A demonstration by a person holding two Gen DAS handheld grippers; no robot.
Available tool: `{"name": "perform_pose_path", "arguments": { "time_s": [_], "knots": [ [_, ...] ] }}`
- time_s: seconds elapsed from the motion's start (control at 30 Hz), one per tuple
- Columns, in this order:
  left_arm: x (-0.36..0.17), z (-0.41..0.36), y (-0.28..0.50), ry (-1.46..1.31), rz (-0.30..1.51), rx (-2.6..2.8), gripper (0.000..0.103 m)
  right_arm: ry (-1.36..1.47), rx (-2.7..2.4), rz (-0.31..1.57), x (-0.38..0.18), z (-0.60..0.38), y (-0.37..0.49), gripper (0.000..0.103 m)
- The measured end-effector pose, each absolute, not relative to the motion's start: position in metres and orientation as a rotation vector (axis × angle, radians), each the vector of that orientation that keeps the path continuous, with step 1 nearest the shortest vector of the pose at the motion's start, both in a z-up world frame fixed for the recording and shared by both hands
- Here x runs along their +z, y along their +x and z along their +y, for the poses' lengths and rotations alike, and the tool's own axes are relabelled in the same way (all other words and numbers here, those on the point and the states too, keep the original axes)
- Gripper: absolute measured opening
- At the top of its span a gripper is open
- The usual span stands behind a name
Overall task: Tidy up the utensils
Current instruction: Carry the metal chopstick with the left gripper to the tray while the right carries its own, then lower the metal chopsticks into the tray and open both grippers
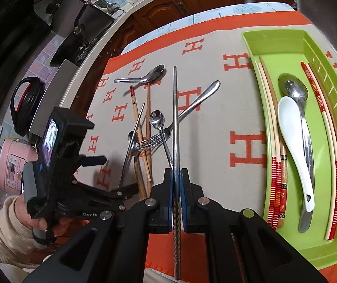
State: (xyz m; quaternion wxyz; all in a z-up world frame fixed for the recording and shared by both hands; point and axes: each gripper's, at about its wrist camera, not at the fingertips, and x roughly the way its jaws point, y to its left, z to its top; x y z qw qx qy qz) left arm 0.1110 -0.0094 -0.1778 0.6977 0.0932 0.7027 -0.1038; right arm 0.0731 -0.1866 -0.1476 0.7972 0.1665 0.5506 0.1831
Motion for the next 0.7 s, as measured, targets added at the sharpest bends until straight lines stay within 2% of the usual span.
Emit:
{"name": "perform_pose_path", "arguments": {
  "time_s": [0.03,0.07,0.13,0.2,0.53,0.7],
  "knots": [
    [-0.173,-0.008,0.114,0.205,1.551,-0.222,0.056,0.362,0.389,1.183,-0.149,-0.188,0.073,0.005],
    [-0.17,-0.008,0.116,0.206,1.541,-0.228,0.048,0.368,0.385,1.184,-0.15,-0.191,0.073,0.005],
    [-0.166,-0.008,0.119,0.196,1.533,-0.234,0.015,0.374,0.379,1.185,-0.152,-0.193,0.074,0.005],
    [-0.163,-0.012,0.121,0.191,1.524,-0.243,0.005,0.379,0.374,1.186,-0.154,-0.195,0.075,0.005],
    [-0.115,0.019,0.103,-0.072,1.487,-0.341,0.003,0.405,0.378,1.154,-0.145,-0.203,0.069,0.005],
    [-0.084,-0.002,0.097,-0.147,1.431,-0.427,0.003,0.453,0.348,1.111,-0.124,-0.227,0.065,0.005]
  ]
}}
